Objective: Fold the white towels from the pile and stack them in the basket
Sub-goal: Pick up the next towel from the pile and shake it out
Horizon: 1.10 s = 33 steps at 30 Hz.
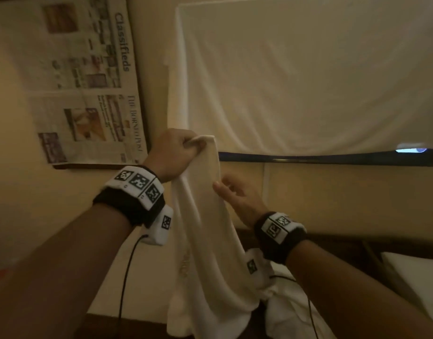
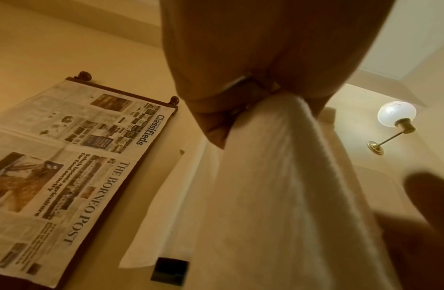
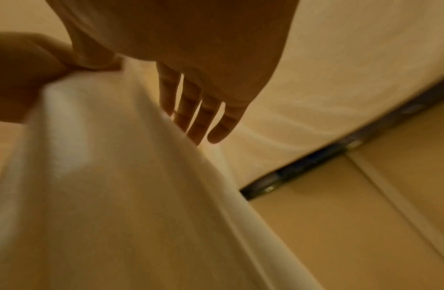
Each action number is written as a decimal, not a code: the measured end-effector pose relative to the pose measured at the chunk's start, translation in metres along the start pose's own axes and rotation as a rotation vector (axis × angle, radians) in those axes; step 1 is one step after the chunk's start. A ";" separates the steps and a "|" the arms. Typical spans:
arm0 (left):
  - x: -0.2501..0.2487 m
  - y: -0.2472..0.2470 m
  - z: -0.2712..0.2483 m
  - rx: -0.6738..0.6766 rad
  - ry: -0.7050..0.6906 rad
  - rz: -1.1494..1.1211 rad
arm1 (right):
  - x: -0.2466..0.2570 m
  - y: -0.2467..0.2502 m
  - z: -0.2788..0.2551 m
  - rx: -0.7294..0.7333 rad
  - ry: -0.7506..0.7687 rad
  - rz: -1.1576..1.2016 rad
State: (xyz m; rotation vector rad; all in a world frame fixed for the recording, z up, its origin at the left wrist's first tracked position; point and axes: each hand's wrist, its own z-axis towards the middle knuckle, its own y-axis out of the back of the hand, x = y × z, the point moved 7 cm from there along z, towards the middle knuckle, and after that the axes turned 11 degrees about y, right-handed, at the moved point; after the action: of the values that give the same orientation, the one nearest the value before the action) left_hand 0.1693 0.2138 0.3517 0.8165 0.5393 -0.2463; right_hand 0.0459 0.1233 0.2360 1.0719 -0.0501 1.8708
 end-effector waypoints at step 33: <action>0.120 0.062 -0.029 0.415 0.105 -0.862 | 0.146 -0.083 0.079 -0.342 0.120 -0.671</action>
State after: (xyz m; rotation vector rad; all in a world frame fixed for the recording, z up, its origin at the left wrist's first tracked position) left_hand 0.2845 0.2756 0.3090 0.9606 0.9407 -1.1407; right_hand 0.1340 0.2371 0.3530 0.6292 0.0530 1.2545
